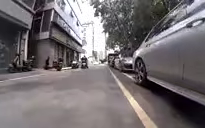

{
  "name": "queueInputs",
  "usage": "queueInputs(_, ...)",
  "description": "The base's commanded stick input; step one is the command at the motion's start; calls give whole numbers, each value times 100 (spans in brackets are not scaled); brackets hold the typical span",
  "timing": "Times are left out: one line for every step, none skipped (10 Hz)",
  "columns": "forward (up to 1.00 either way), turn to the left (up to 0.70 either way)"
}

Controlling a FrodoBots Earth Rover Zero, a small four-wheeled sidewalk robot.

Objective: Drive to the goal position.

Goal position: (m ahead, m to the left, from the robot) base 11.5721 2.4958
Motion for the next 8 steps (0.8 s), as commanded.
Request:
queueInputs(70,0)
queueInputs(70,0)
queueInputs(70,0)
queueInputs(70,0)
queueInputs(70,0)
queueInputs(70,0)
queueInputs(70,0)
queueInputs(70,0)
